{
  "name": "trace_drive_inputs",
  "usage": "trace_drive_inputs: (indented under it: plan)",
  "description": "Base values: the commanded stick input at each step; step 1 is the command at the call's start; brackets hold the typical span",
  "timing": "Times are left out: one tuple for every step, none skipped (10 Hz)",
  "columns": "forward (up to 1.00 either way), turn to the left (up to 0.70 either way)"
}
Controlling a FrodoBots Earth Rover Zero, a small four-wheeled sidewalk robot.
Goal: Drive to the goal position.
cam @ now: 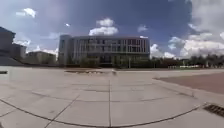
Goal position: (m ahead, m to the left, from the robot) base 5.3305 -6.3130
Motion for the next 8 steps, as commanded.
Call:
trace_drive_inputs:
  plan:
    - [1.0, 0.0]
    - [1.0, 0.0]
    - [1.0, -0.01]
    - [1.0, -0.06]
    - [1.0, -0.2]
    - [1.0, -0.28]
    - [1.0, -0.31]
    - [1.0, -0.35]
